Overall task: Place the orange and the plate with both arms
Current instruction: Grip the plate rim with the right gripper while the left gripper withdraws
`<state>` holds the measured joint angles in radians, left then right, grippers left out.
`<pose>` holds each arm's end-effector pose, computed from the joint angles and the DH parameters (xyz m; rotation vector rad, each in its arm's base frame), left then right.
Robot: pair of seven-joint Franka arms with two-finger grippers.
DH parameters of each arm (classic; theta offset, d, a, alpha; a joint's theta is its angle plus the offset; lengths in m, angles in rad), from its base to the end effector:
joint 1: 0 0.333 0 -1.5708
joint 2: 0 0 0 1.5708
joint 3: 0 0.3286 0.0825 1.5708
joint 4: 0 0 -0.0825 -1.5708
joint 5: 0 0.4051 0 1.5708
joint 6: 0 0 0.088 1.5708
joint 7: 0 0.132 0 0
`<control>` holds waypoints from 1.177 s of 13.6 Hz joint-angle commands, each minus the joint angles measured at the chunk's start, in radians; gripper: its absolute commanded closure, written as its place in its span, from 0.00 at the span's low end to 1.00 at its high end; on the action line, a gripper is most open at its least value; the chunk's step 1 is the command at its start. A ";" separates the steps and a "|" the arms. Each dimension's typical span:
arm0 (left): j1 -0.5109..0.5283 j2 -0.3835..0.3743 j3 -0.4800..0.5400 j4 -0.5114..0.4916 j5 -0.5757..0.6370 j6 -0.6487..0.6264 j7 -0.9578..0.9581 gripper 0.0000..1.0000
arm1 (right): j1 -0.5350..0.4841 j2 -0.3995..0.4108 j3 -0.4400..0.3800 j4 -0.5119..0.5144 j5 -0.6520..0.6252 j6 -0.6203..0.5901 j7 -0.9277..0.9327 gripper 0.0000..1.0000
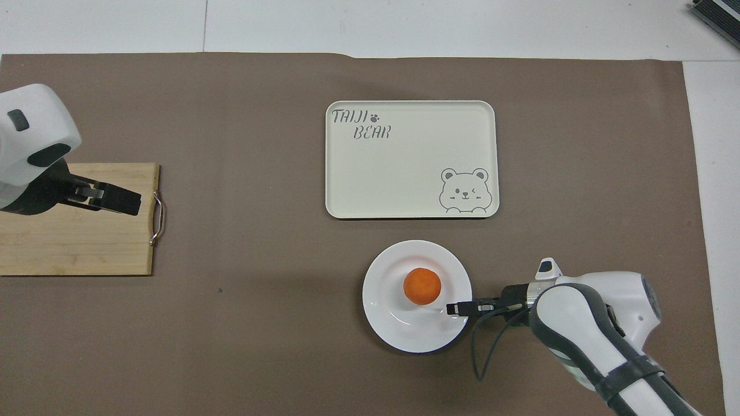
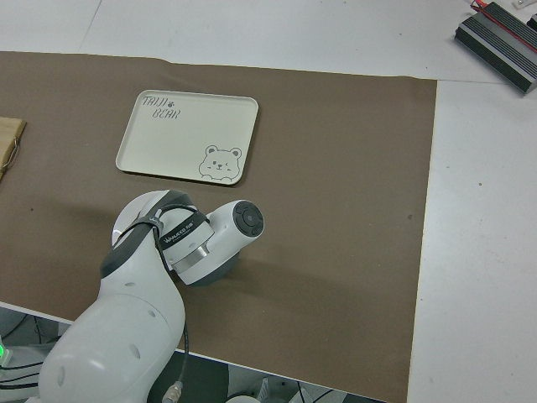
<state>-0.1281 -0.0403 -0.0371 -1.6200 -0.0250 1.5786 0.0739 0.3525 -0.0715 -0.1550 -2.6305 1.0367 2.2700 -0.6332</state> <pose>0.5546 -0.0962 0.6115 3.0960 -0.3715 -0.0034 0.3996 0.1202 0.2342 -2.4150 -0.0209 0.1354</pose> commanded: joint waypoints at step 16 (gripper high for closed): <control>0.067 -0.009 -0.001 0.023 -0.043 -0.022 -0.019 0.00 | -0.027 0.027 -0.001 0.151 0.042 -0.191 0.093 1.00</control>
<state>-0.0789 -0.0414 -0.0290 -1.6016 -0.0649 1.5686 0.0594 0.3497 -0.0563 -0.1557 -2.5211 1.0570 2.1420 -0.5532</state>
